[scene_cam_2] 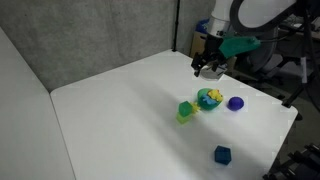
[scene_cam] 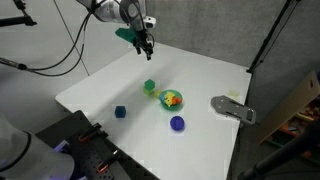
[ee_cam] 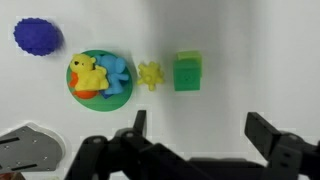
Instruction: Put the dark green block on the table the put the yellow toy animal on the light green bowl
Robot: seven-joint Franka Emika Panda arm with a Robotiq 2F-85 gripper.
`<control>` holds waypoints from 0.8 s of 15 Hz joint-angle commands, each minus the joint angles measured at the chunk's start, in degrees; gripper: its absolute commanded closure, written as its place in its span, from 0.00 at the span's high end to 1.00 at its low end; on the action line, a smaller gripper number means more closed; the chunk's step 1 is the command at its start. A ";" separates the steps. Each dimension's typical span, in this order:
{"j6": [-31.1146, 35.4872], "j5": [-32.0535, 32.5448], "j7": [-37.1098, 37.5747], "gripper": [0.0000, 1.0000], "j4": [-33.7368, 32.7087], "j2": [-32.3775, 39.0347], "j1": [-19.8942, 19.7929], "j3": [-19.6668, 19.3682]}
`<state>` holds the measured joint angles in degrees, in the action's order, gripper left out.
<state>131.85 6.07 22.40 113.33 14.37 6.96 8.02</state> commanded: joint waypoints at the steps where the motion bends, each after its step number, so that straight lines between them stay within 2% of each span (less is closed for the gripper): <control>1: 4.37 -2.97 -7.34 1.00 -0.78 4.03 0.30 -0.49; 4: 4.90 -7.31 -14.79 1.00 -1.75 7.29 -0.69 0.32; 5: 3.93 -6.81 -14.85 1.00 -2.42 7.88 -0.17 -0.38; 6: 4.79 -6.28 -12.36 1.00 -0.27 6.32 0.85 -1.05; 12: 5.87 -5.64 -13.47 1.00 -1.70 10.77 1.27 -1.69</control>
<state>136.74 0.26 9.30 112.51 22.62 7.31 7.43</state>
